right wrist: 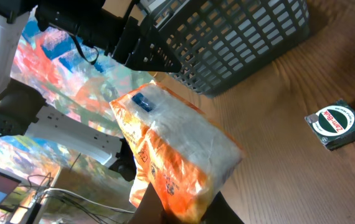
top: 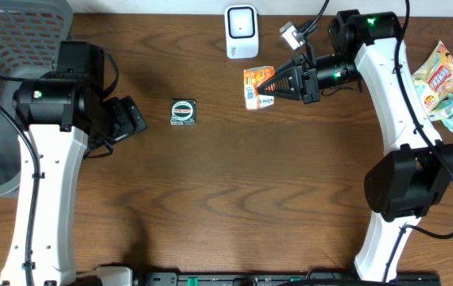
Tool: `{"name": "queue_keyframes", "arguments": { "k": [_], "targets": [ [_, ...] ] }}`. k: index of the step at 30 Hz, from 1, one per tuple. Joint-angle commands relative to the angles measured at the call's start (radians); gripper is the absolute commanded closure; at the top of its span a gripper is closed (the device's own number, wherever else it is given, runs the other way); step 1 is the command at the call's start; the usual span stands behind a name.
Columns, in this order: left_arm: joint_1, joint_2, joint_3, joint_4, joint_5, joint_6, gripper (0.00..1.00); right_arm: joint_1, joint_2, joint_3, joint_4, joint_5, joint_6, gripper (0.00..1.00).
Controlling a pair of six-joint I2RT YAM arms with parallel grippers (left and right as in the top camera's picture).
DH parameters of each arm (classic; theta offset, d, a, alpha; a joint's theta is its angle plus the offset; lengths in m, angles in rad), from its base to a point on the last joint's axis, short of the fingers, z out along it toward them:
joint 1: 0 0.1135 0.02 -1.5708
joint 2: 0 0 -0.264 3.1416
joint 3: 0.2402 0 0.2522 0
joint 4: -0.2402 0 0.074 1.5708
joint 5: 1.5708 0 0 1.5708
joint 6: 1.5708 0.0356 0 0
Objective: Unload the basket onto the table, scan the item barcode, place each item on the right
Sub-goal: 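Hold the orange box up near the scanner's right side, then raise the orange box up to the white scanner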
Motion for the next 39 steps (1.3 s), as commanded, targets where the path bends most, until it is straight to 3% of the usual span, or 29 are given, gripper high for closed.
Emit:
{"name": "queue_keyframes", "arguments": {
  "k": [1,20,24,26,31,35,39],
  "targets": [
    [0.000,0.005,0.001,-0.006,-0.006,-0.009,0.03,0.002,-0.002,0.006,0.000,-0.021,-0.023,0.99],
    [0.001,0.005,0.001,-0.006,-0.006,-0.009,0.02,0.005,-0.002,0.006,0.039,0.036,-0.014,0.99],
    [0.000,0.005,0.001,-0.006,-0.006,-0.009,0.02,0.017,-0.002,0.006,0.129,0.114,0.122,0.98],
    [0.001,0.005,0.001,-0.006,-0.006,-0.009,0.03,0.029,-0.002,0.006,0.224,0.224,0.254,0.99],
    [0.000,0.005,0.001,-0.006,-0.006,-0.009,0.02,0.074,-0.002,0.006,0.506,0.736,0.777,0.99],
    [0.001,0.005,0.001,-0.006,-0.006,-0.009,0.02,0.129,0.004,0.006,0.595,1.302,0.887,0.98],
    [0.001,0.005,0.001,-0.006,-0.006,-0.009,0.02,0.181,0.042,0.006,0.592,1.563,0.886,0.99]
  ]
}}
